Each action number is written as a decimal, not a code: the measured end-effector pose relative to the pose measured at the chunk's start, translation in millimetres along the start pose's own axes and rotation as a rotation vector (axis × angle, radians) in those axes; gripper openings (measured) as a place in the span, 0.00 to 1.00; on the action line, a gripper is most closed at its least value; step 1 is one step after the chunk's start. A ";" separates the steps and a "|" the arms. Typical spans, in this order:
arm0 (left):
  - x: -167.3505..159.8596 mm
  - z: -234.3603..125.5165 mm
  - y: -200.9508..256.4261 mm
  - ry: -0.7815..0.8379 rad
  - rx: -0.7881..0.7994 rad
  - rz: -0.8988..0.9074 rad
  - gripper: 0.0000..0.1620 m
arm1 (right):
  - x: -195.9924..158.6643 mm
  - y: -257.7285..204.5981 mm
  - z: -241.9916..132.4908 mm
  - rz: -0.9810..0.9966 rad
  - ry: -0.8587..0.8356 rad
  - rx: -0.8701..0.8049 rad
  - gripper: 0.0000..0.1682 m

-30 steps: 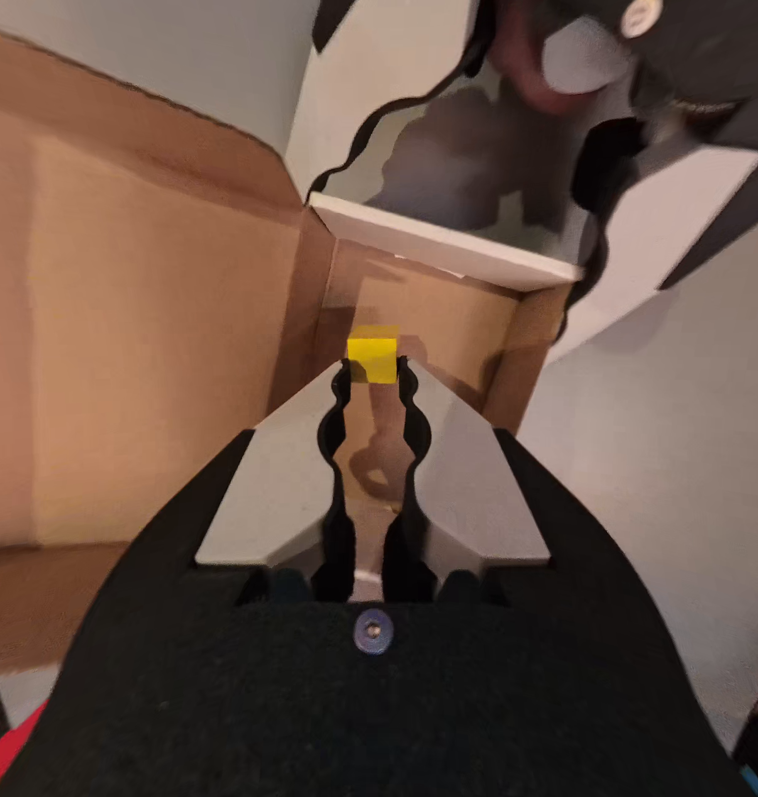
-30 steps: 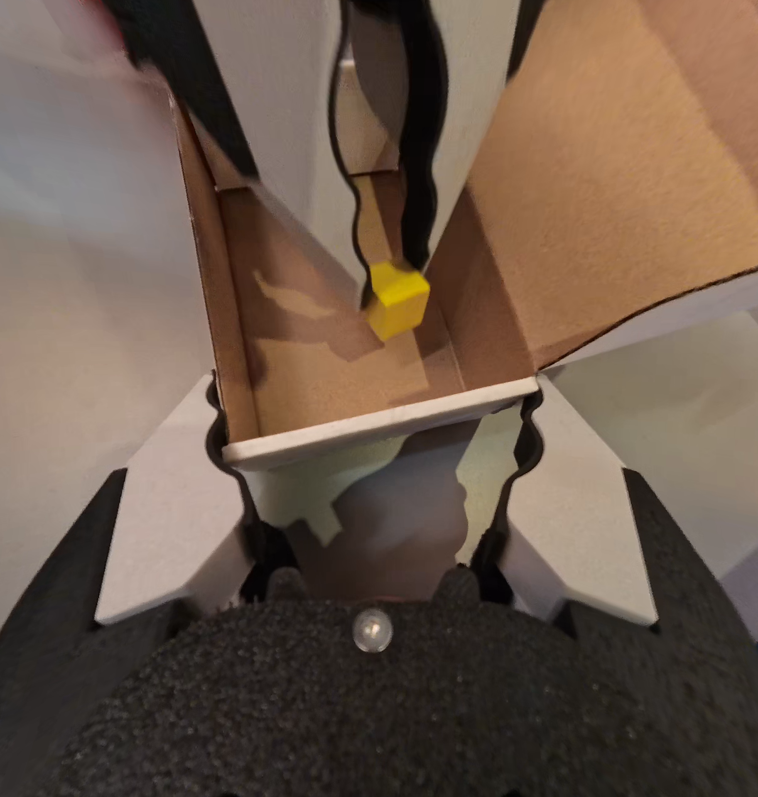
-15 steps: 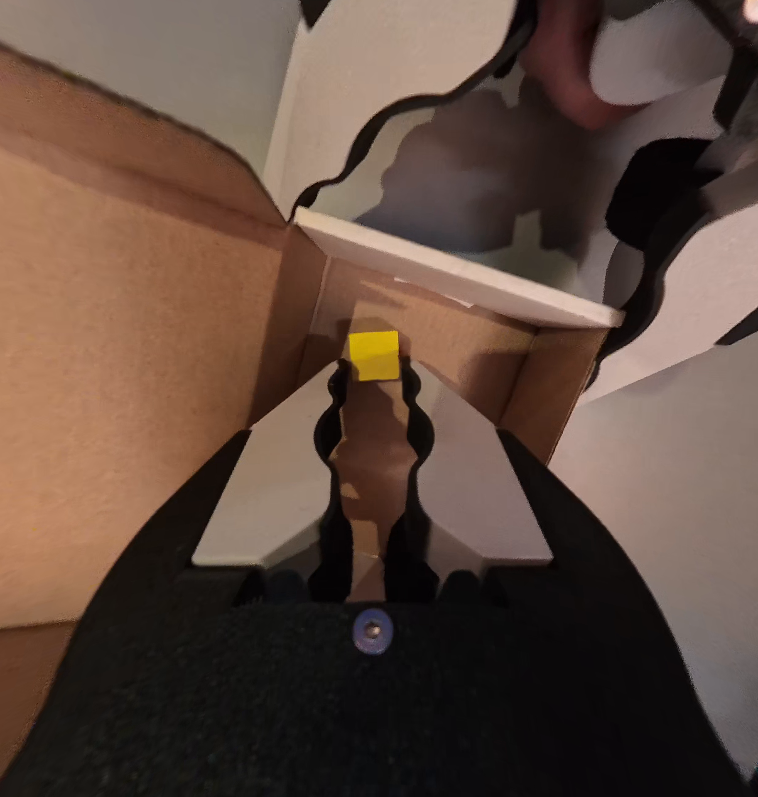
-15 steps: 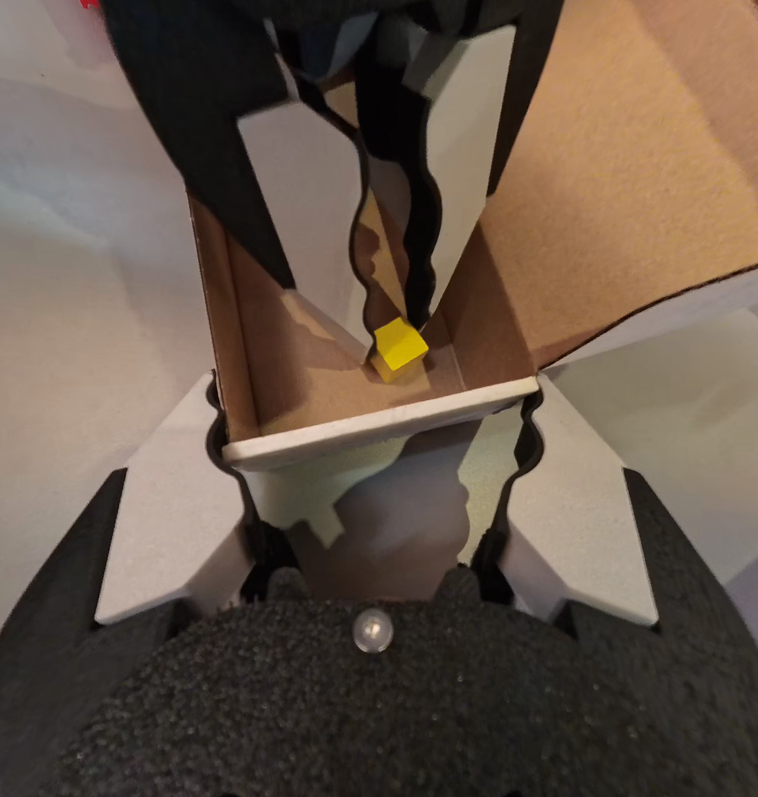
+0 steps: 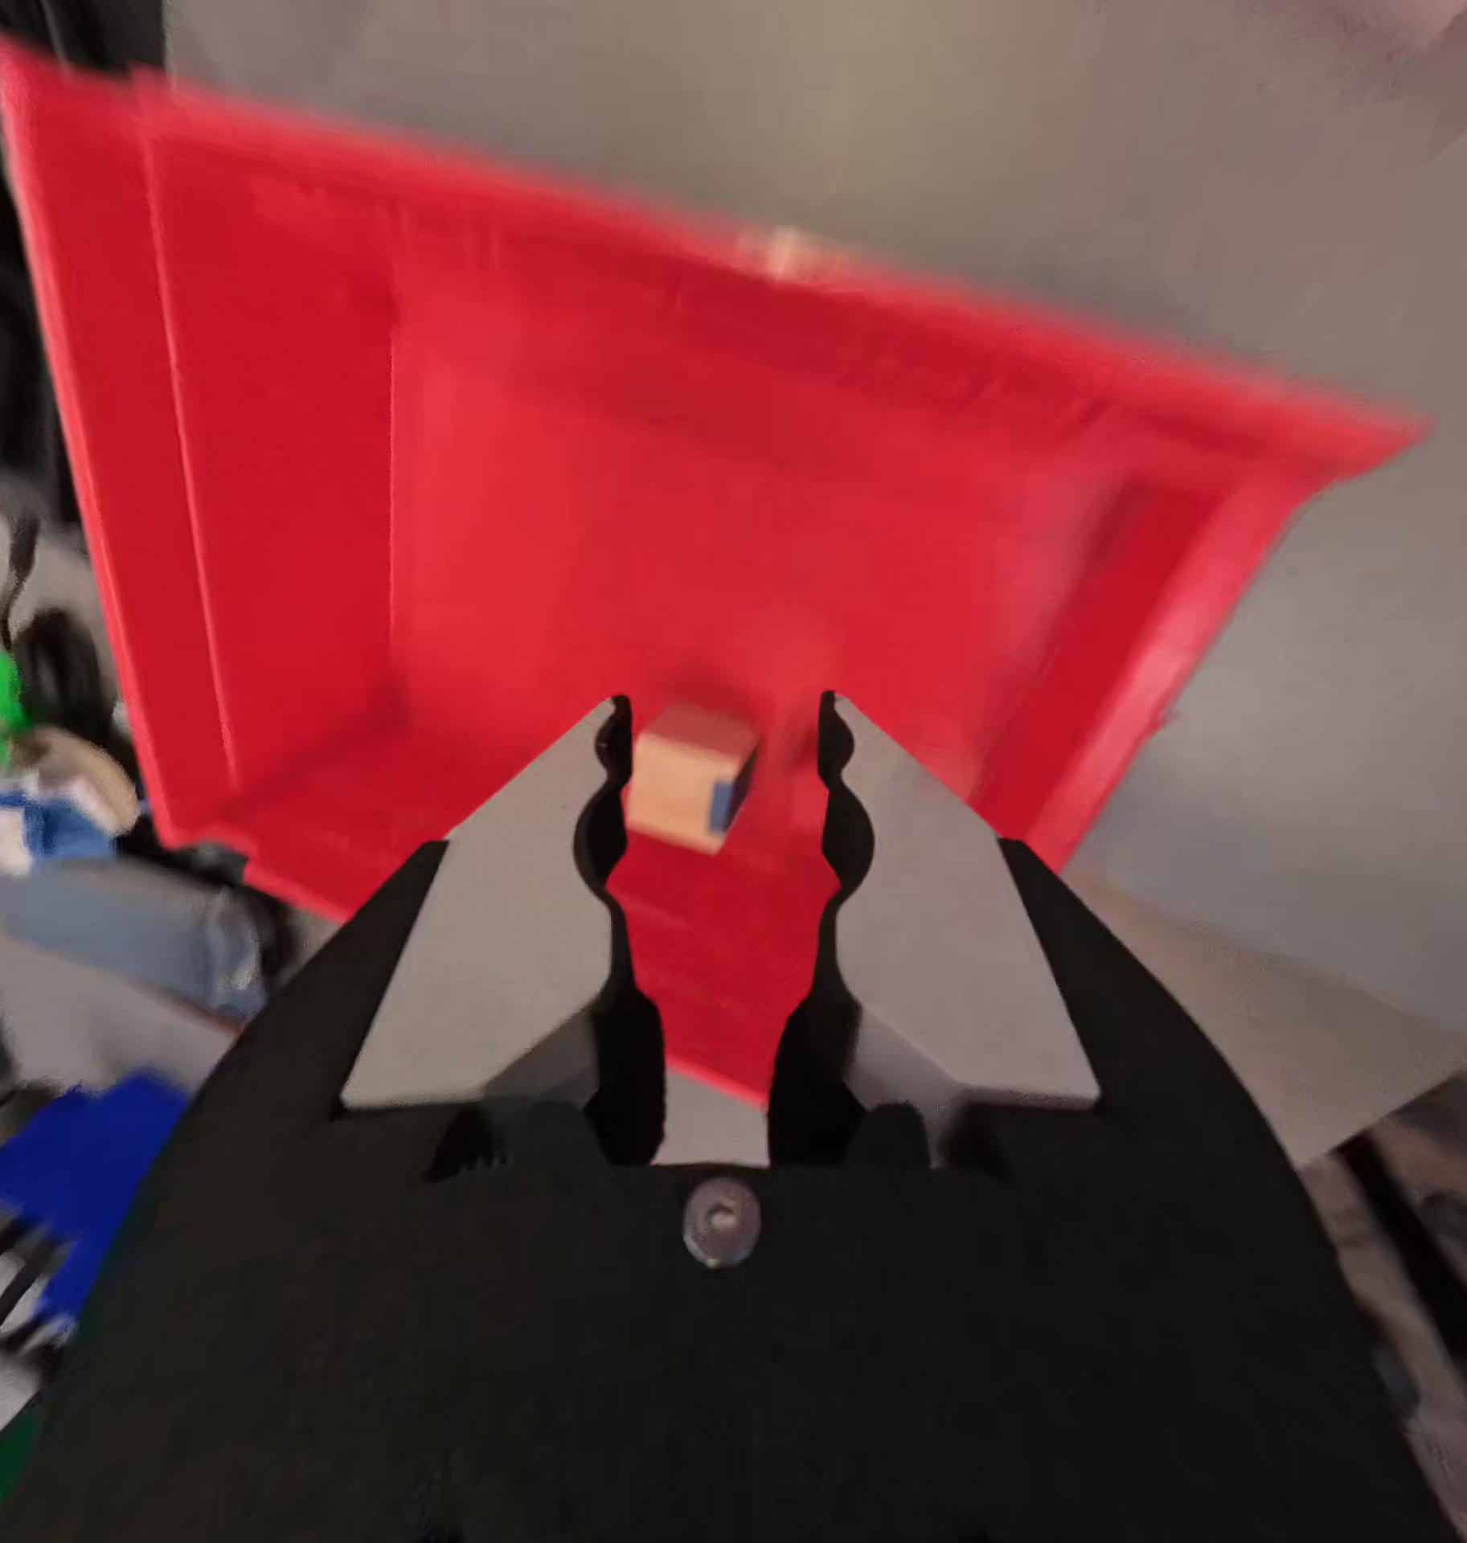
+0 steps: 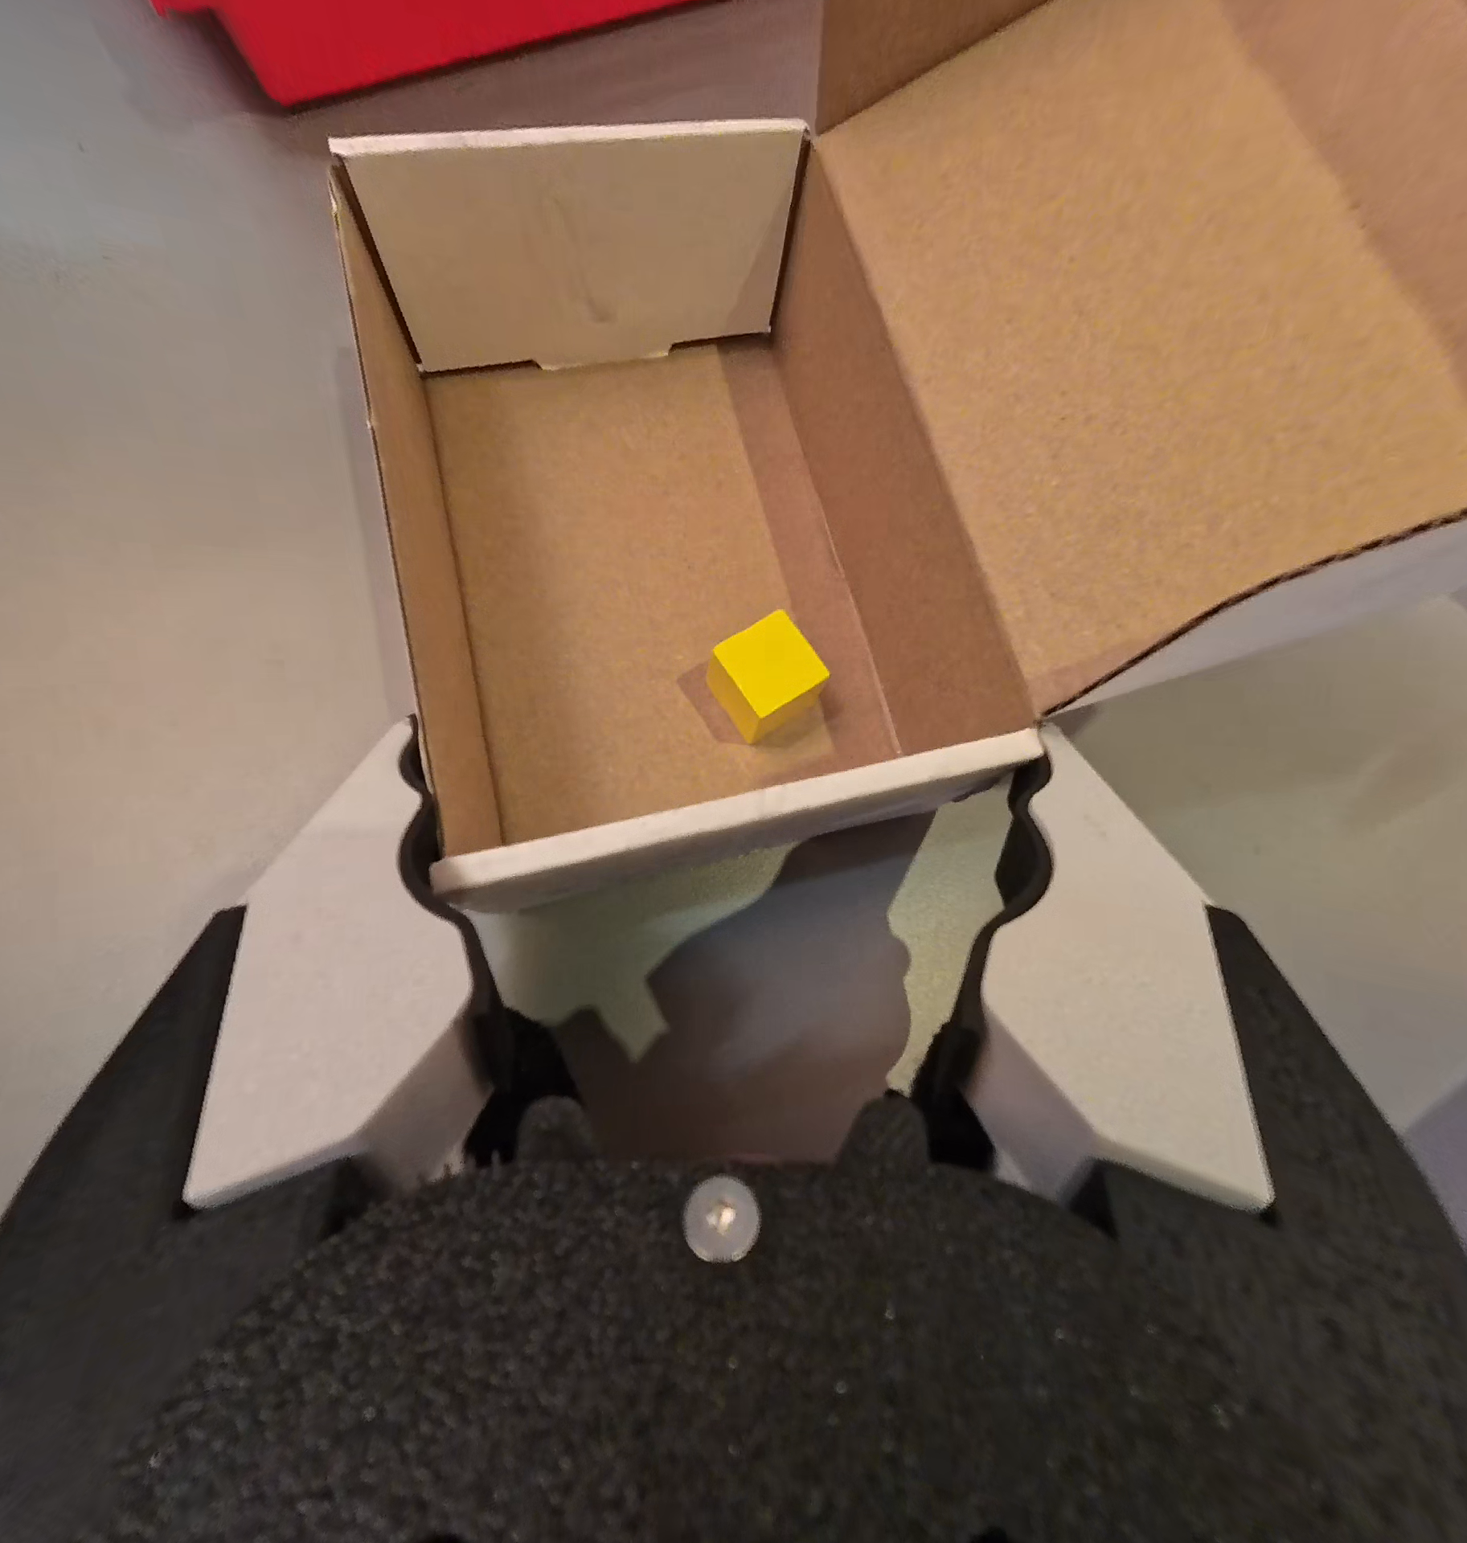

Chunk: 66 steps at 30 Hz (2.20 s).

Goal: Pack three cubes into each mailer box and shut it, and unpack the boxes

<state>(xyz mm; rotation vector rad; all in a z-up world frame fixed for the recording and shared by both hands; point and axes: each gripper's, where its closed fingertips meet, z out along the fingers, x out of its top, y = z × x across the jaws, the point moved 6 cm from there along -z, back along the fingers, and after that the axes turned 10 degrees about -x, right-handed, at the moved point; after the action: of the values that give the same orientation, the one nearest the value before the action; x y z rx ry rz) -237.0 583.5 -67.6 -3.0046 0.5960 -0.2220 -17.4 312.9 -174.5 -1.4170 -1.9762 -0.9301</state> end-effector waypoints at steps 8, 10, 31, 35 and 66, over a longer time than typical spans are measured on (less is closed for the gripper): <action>-65.9 62.9 -29.2 -0.363 -0.070 0.085 0.33 | 0.9 0.6 1.3 0.007 0.002 0.008 0.79; -62.8 71.4 -32.9 -0.332 -0.071 0.085 0.27 | 1.5 0.4 2.0 0.009 0.003 0.009 0.79; 197.7 29.3 90.2 0.029 -0.232 0.411 0.25 | 1.9 -0.7 2.1 -0.011 0.006 -0.001 0.79; 203.3 74.5 87.0 -0.087 -0.220 0.385 0.25 | 1.7 -1.2 1.6 -0.011 0.007 -0.001 0.79; -55.7 52.4 14.6 -0.323 -0.101 0.008 0.26 | 1.7 -2.2 1.4 -0.002 0.001 0.008 0.79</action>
<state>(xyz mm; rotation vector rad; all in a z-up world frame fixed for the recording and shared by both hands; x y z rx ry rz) -285.3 593.6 -127.9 -3.0346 0.6000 0.2987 -20.1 314.5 -174.6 -1.4102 -1.9787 -0.9227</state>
